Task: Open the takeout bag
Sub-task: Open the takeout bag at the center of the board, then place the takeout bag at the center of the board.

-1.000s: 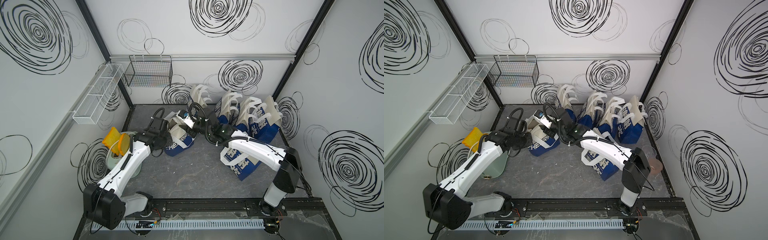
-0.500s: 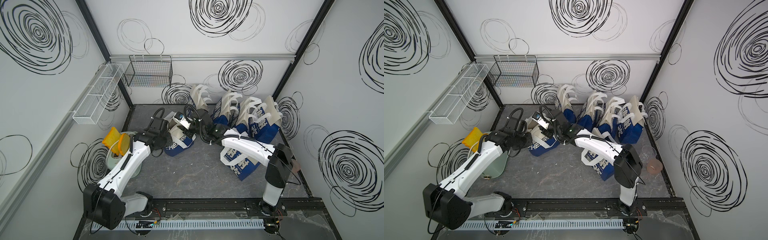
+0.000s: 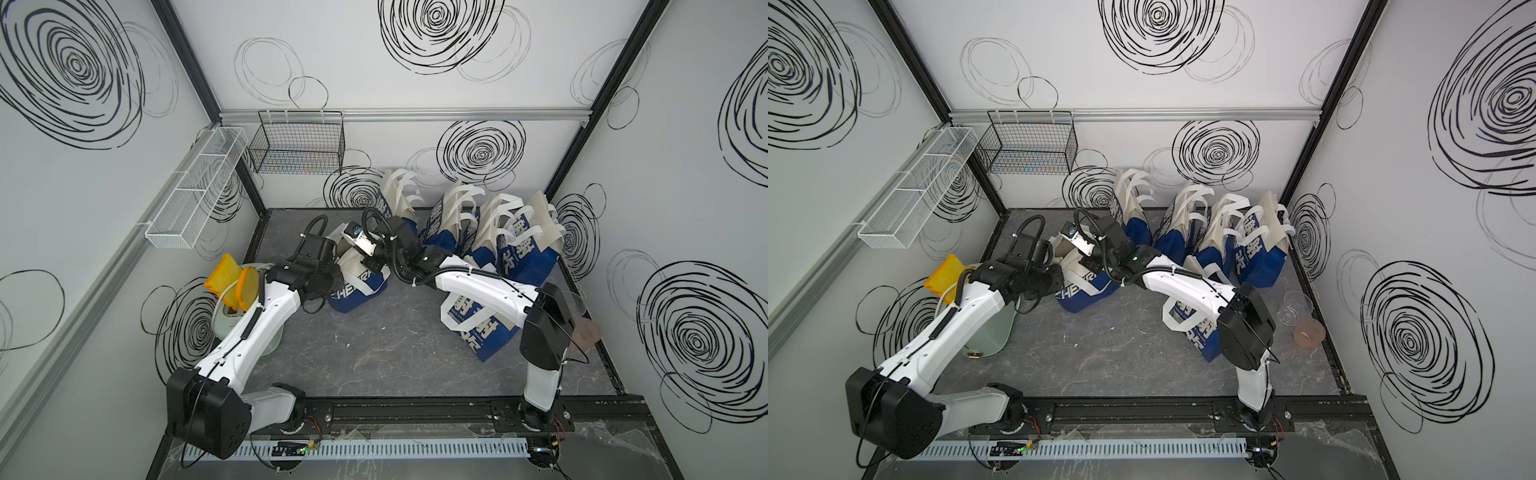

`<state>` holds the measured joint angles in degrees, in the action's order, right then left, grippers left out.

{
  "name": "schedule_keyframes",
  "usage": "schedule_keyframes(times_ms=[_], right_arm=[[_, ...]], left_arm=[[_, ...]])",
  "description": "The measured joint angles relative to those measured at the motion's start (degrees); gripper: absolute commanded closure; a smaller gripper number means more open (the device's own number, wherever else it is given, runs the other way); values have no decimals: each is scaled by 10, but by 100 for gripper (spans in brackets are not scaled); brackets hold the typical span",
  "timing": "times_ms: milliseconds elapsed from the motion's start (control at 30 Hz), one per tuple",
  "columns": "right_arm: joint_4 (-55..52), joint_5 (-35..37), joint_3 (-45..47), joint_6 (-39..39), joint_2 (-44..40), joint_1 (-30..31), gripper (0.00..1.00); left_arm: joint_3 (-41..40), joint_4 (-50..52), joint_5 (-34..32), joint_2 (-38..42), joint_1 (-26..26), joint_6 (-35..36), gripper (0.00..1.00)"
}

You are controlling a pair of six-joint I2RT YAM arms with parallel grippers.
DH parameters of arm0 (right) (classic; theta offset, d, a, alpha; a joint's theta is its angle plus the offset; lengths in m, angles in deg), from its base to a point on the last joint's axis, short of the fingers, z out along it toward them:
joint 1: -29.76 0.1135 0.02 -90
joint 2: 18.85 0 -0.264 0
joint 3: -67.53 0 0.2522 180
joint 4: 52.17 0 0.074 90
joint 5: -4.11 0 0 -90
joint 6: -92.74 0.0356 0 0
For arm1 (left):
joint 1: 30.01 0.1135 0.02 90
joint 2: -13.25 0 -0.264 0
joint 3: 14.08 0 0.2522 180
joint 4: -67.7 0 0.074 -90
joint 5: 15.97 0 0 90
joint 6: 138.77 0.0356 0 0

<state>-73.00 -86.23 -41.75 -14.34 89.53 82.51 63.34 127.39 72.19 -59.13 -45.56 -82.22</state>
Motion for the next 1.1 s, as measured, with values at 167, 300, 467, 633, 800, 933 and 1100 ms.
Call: schedule_keyframes(times_ms=[167,300,467,633,800,933,1100], right_arm=[[-15,9,-23,-1,12,1,100],[-35,24,-39,0,15,0,100],[-57,44,-63,0,22,0,100],[-85,59,-122,-3,53,-1,100],[-109,59,-176,-3,76,-8,100],[-125,54,-195,-3,82,-19,100],[-127,51,-216,0,83,-40,100]], left_arm=[[0,-4,3,-1,4,7,100],[0,-5,3,-6,7,18,100],[0,-8,3,-12,8,35,100],[1,-15,3,-19,12,47,100],[2,-30,3,-23,12,56,100],[5,-41,3,-26,12,62,100],[6,-38,2,-29,12,70,100]])
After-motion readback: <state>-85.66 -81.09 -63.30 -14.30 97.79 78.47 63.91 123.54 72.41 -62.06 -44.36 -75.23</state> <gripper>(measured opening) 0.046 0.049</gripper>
